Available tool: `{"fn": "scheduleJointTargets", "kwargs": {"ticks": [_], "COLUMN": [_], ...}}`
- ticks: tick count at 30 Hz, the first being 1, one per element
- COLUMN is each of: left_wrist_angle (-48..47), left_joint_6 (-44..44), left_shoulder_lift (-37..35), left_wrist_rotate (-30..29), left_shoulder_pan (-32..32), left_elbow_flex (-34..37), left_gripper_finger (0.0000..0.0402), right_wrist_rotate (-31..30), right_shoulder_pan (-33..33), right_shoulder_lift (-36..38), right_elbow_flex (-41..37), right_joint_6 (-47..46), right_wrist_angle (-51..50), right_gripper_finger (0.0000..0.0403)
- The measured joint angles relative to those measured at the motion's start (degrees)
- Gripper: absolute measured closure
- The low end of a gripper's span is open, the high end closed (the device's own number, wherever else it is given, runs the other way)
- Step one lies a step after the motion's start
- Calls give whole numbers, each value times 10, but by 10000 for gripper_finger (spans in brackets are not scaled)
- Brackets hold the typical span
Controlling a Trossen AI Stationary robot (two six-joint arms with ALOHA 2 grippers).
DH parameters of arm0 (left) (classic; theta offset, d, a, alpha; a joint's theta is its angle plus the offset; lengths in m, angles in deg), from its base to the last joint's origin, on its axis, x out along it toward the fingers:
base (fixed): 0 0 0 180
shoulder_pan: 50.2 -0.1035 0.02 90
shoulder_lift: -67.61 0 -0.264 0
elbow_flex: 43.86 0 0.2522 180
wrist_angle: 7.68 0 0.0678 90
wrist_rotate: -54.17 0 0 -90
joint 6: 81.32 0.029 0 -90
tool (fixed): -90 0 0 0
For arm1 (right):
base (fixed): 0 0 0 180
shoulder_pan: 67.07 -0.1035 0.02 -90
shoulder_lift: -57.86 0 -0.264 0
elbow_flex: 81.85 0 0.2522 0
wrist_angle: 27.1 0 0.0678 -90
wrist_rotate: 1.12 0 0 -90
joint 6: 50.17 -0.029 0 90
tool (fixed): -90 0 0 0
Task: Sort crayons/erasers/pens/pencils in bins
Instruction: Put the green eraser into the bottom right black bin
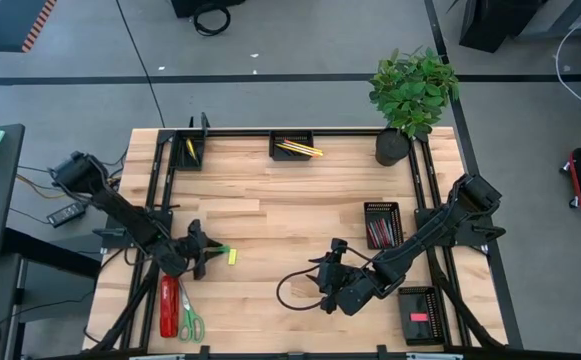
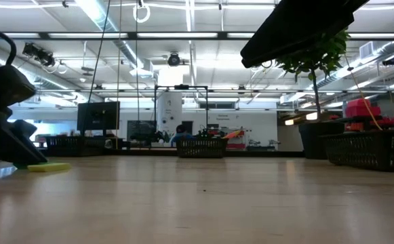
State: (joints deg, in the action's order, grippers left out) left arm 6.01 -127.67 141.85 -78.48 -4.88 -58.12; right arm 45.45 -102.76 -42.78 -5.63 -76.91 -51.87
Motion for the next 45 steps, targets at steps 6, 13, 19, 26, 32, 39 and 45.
{"fn": "scheduleJointTargets", "kwargs": {"ticks": [6,13,19,26,32,39,45], "left_wrist_angle": [60,64,61,61,44,43,50], "left_joint_6": [-8,32,51,106,207,279,369], "left_shoulder_lift": [86,162,167,168,171,172,172], "left_wrist_rotate": [-18,-35,-24,-14,-20,-17,-28], "left_shoulder_pan": [0,-9,-29,-47,-48,-65,-80], "left_elbow_flex": [-16,-60,-68,-77,-108,-138,-186], "left_gripper_finger": [284,286,287,303,322,315,322], "right_wrist_rotate": [0,0,0,0,0,0,0], "right_shoulder_pan": [0,0,0,0,0,0,0], "right_shoulder_lift": [0,0,0,0,0,0,0], "right_elbow_flex": [0,0,0,0,0,0,0], "right_joint_6": [0,0,0,0,0,3,17], "right_wrist_angle": [0,0,0,0,0,0,-1], "right_gripper_finger": [218,218,218,218,218,218,218]}}
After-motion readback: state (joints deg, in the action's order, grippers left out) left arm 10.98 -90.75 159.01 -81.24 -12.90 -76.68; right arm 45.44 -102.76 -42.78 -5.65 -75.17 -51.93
